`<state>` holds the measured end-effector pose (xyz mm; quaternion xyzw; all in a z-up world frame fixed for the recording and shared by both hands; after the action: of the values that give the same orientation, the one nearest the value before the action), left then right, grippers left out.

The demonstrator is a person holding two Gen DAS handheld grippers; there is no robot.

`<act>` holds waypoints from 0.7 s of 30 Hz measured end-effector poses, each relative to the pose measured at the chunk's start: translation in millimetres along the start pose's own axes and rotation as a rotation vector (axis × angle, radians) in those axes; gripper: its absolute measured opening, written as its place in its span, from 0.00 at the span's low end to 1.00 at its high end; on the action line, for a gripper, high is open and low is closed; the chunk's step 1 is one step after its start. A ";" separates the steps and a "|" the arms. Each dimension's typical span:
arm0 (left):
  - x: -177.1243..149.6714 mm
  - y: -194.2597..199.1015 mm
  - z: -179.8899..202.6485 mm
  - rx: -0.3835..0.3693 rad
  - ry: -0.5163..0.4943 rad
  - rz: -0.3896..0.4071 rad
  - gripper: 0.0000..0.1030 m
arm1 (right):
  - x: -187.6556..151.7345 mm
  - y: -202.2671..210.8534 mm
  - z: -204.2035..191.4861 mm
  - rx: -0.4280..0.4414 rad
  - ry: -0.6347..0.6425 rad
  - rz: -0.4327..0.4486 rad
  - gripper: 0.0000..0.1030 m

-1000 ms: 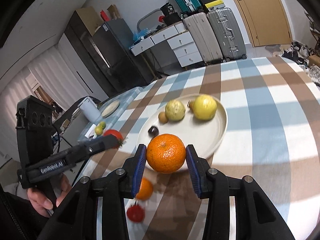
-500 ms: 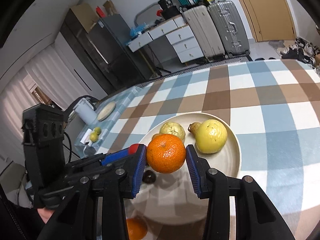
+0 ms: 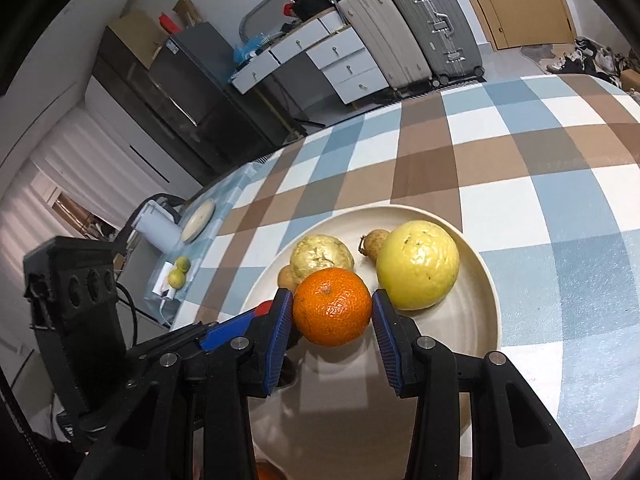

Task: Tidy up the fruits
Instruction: 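Carry the tomato and the orange over the plate with both grippers, then lower the tomato and orange onto the plate and open both grippers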

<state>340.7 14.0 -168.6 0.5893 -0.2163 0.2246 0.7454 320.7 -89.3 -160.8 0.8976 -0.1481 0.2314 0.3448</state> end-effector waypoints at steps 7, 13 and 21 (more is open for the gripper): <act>3.3 0.5 -2.5 0.012 0.012 0.013 0.30 | 3.2 7.7 -7.5 0.035 -0.026 0.046 0.63; 4.9 18.0 0.2 0.017 0.004 0.048 0.44 | 4.9 34.7 -15.6 0.078 -0.049 0.123 0.67; 6.0 55.7 4.8 0.049 -0.004 0.100 0.61 | 1.5 79.1 -29.4 0.039 0.001 0.224 0.87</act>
<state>312.3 21.3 -120.6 0.5962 -0.2414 0.2653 0.7182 279.1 -126.1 -97.2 0.8819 -0.2429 0.2715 0.2994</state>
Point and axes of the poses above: each gripper's, at about its wrist camera, not at the fingertips, and y roughly against the way its jaws point, z to its right, x to its top, the point moved 4 cm from there along -y, roughly the way its jaws point, and after that the axes turned 9 degrees about x, right-handed, at the moved point
